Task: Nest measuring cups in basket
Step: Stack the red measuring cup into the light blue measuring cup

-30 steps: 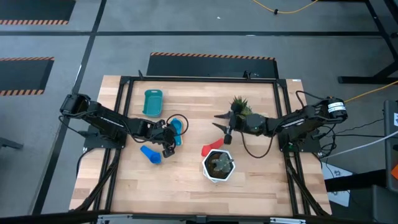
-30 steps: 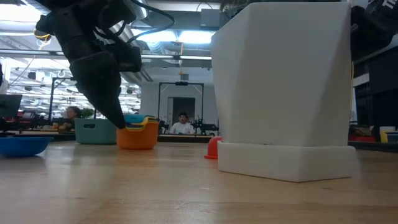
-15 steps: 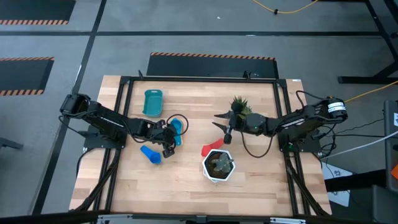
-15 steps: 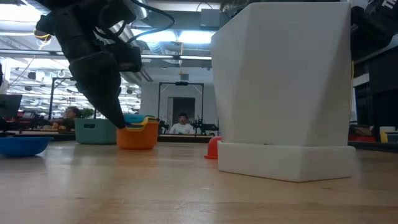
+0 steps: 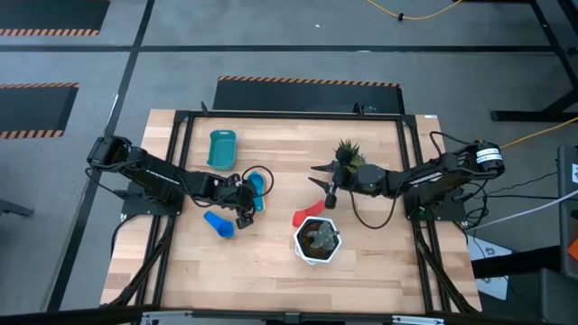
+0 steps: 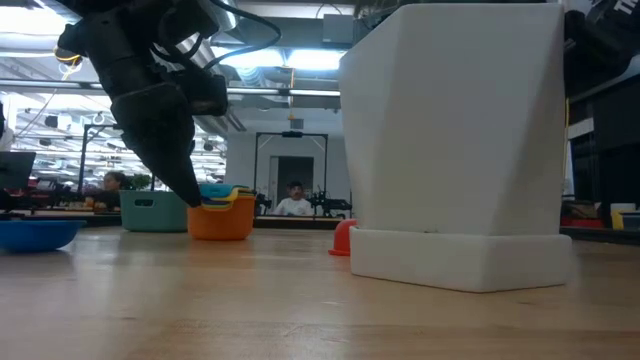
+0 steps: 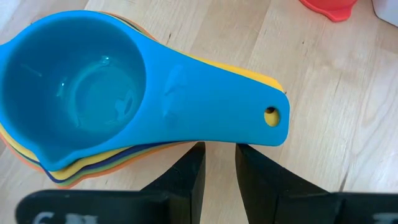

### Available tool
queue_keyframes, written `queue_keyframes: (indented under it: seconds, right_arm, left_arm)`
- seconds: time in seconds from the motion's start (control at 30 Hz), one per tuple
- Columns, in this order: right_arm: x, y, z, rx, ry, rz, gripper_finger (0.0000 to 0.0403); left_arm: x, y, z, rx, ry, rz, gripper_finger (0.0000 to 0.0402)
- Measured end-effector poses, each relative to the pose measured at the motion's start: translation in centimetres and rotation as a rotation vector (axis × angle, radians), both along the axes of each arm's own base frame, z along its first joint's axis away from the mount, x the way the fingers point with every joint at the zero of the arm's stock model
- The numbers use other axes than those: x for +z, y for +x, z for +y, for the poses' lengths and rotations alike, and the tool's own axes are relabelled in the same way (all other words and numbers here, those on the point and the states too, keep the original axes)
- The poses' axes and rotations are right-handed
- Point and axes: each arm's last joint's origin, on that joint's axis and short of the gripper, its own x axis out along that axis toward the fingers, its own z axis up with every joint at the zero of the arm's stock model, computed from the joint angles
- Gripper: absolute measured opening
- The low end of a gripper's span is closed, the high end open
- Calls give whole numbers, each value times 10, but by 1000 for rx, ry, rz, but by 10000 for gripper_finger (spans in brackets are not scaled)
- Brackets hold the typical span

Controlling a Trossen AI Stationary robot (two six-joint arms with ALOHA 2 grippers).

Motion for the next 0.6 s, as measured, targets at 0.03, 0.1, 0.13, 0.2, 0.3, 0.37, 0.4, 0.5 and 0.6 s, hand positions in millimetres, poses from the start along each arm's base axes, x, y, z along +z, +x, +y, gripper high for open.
queue_keyframes:
  seconds: [0.03,0.1,0.13,0.2,0.3,0.37,0.4,0.5,0.6]
  right_arm:
    - [-1,0,0,9,1,5,163]
    - [-2,0,2,86,11,19,168]
    - [-3,0,3,136,16,32,176]
    - [-6,0,3,198,33,65,207]
    - [-8,-1,0,184,76,78,281]
    - [-11,-1,-2,202,102,99,334]
    - [-11,-1,-2,222,107,103,358]
    - [-12,-2,-1,255,118,114,392]
    - [-14,-2,-1,259,133,138,378]
  left_arm:
    - [0,0,0,0,0,0,81]
    - [0,0,0,0,0,0,81]
    - [0,0,0,0,0,0,81]
    - [0,0,0,0,0,0,81]
    - [0,0,0,0,0,0,81]
    - [0,0,0,0,0,0,81]
    - [0,0,0,0,0,0,81]
    - [0,0,0,0,0,0,81]
    - [0,0,0,0,0,0,81]
